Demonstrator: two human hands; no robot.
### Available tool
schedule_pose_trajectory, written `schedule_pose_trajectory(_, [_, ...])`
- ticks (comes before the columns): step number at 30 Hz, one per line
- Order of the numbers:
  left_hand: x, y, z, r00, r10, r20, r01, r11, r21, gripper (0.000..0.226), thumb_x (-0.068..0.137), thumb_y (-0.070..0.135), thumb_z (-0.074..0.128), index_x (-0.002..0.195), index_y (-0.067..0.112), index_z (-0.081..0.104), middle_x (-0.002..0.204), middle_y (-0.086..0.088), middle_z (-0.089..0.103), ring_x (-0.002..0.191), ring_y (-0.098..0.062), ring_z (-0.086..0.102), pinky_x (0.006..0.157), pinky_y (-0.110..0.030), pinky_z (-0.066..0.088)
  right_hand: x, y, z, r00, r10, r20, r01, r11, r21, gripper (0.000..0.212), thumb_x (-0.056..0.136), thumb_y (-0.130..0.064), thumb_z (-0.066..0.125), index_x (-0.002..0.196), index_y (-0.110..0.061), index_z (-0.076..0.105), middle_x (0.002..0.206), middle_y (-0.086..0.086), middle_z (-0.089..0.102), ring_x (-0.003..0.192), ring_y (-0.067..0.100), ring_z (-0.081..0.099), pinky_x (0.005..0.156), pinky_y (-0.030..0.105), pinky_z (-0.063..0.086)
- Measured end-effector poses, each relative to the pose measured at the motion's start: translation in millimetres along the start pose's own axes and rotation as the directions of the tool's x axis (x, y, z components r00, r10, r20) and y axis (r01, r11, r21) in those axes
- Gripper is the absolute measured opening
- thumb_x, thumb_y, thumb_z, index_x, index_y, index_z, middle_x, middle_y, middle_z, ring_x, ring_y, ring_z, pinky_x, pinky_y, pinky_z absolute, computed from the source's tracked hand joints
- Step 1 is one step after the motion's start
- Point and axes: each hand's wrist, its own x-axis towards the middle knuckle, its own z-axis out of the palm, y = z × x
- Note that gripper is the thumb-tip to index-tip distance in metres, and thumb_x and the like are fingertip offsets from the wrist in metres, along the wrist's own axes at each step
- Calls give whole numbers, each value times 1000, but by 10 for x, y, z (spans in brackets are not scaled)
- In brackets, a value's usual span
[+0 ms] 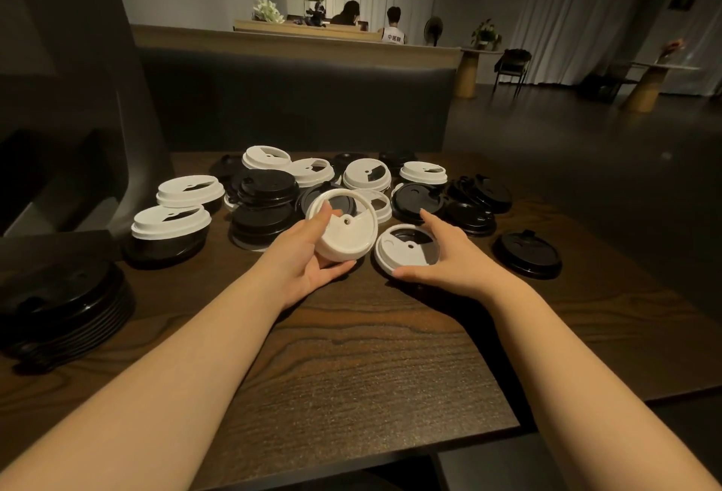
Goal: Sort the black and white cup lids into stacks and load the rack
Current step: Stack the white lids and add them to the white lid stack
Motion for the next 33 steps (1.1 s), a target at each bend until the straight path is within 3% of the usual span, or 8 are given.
schedule_pose_trajectory(3, [5, 9, -13, 1000, -5, -9, 5, 999, -38, 29, 92, 36, 58, 114, 18, 63, 126, -11, 60, 110, -30, 61, 62, -40, 56, -30, -18, -43, 994, -63, -89, 67, 997, 44, 100, 76, -42, 76, 153, -19, 15, 158, -2, 18, 143, 15, 21, 110, 27, 22])
schedule_pose_trajectory(10, [-6, 3, -10, 1000, -1, 17, 2, 998, -60, 40, 90, 33, 60, 125, 14, 57, 129, -14, 58, 109, -32, 61, 64, -42, 58, -23, 0, -47, 995, -25, -100, 33, 996, 84, 94, 78, -42, 74, 151, -21, 19, 157, -1, 21, 142, 17, 23, 112, 34, 25])
schedule_pose_trajectory(12, [-8, 6, -7, 1000, -1, 24, 2, 998, -57, 42, 90, 38, 57, 125, 15, 57, 130, -14, 57, 109, -33, 61, 63, -42, 60, -30, -31, -43, 984, -70, -162, 88, 990, 107, 95, 77, -40, 76, 151, -23, 20, 157, -3, 21, 143, 14, 19, 114, 35, 23])
schedule_pose_trajectory(15, [-7, -2, 7, 999, -3, 51, 4, 1000, -27, 43, 94, 45, 46, 122, 15, 58, 129, -14, 58, 107, -32, 62, 65, -43, 59, -70, -127, -11, 944, -169, -282, 222, 961, 167, 93, 77, -34, 77, 150, -29, 20, 154, -11, 20, 134, -1, 19, 107, 21, 22])
schedule_pose_trajectory(19, [-46, -66, 79, 988, -11, 152, 7, 1000, 30, 37, 98, 44, 36, 120, 22, 57, 126, -12, 61, 106, -28, 63, 76, -44, 57, -70, -219, 129, 921, -319, -224, 352, 927, 126, 93, 74, -29, 80, 144, -39, 20, 154, -11, 23, 132, -6, 20, 99, 4, 18])
schedule_pose_trajectory(23, [-77, -91, 106, 981, -42, 191, 35, 999, 39, 45, 98, 45, 36, 127, 16, 56, 122, -13, 63, 104, -30, 64, 74, -44, 60, -61, -216, 184, 906, -395, -154, 410, 909, 77, 92, 75, -26, 80, 146, -34, 23, 154, -10, 24, 140, 3, 20, 110, 18, 20])
schedule_pose_trajectory(30, [-102, -93, 78, 975, -58, 213, 52, 998, 33, 45, 100, 42, 35, 124, 12, 58, 118, -15, 65, 105, -31, 63, 81, -48, 57, -73, -228, 180, 915, -388, -111, 396, 917, 51, 92, 78, -26, 78, 149, -29, 21, 156, -11, 19, 141, 0, 15, 109, 16, 17])
schedule_pose_trajectory(33, [-98, -102, 75, 968, -59, 244, 48, 997, 53, 55, 98, 53, 28, 125, 16, 58, 116, -12, 67, 106, -28, 64, 85, -44, 54, -51, -203, 199, 918, -380, -115, 387, 921, 43, 94, 77, -29, 78, 150, -30, 20, 157, -11, 18, 142, 3, 16, 110, 18, 17])
